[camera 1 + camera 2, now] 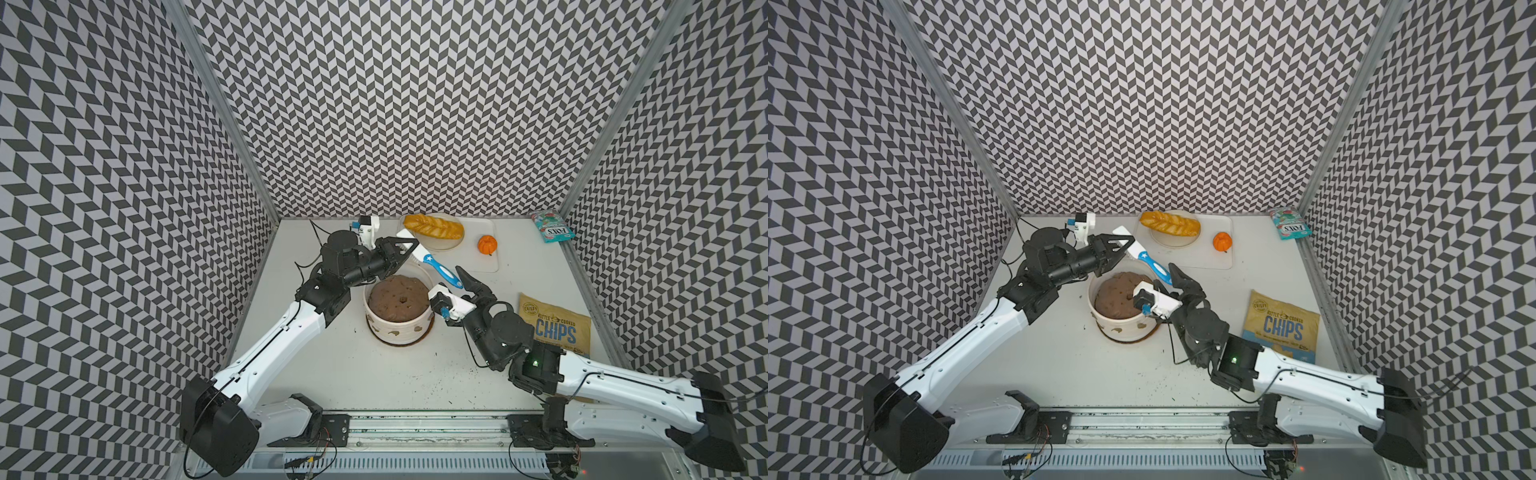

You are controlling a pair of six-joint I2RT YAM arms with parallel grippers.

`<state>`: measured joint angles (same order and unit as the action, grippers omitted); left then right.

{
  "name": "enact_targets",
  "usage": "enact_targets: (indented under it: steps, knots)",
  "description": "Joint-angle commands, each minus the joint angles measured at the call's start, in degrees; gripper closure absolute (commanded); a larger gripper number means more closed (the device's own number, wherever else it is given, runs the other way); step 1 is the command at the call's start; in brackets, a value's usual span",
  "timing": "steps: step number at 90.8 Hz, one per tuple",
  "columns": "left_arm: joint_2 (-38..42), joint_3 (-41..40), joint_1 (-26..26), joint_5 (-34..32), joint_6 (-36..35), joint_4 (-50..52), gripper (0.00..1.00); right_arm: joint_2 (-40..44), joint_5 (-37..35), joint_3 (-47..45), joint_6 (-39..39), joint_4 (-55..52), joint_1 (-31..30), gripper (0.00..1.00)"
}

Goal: Scrub the dried mud off the ceramic pot
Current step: Adjust the brush.

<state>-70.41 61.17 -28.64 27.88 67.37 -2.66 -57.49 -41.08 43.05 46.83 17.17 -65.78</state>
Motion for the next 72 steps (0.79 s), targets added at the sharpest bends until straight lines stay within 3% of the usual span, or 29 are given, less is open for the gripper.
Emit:
enact_targets:
  steps: [1,4,5,7,15,35,40,47,52,72]
  knots:
    - [1.5,-0.6,0.6,0.9,0.1,-4.3,0.76,4.5,5.9,2.3,-7.5,-1.3,1.3,0.39]
    - [1.6,-0.6,0.7,1.0,0.1,-4.9,0.76,5.3,8.2,2.5,-9.2,-2.2,2.0,0.39]
    - [1.5,-0.7,0.6,1.0,0.0,-4.9,0.76,6.0,13.9,2.6,-16.9,-2.5,2.4,0.35]
    - [1.5,-0.7,0.7,0.9,-0.1,-5.0,0.76,6.6,16.6,2.7,-20.5,-3.0,3.0,0.34]
    - [1.5,-1.1,0.8,1.0,-0.6,-6.3,0.76,8.8,22.3,2.6,-33.2,-2.7,6.1,0.29]
    - [1.8,-2.8,0.9,2.3,-0.2,-11.7,0.75,11.1,37.9,0.7,-72.7,-1.3,20.9,0.19]
    - [2.0,-2.9,0.8,2.6,-0.4,-12.6,0.75,11.4,41.2,-0.2,-78.4,0.2,23.0,0.18]
    - [2.3,-3.0,0.8,2.7,-0.9,-13.5,0.75,11.5,41.2,-1.9,-78.4,3.3,24.6,0.18]
    - [2.6,-3.4,0.9,2.8,-0.8,-14.7,0.75,11.0,48.0,-2.9,-91.6,5.2,25.4,0.17]
    - [3.7,-4.4,0.8,2.8,-1.3,-17.3,0.75,7.7,60.6,-7.0,-107.2,15.8,26.5,0.19]
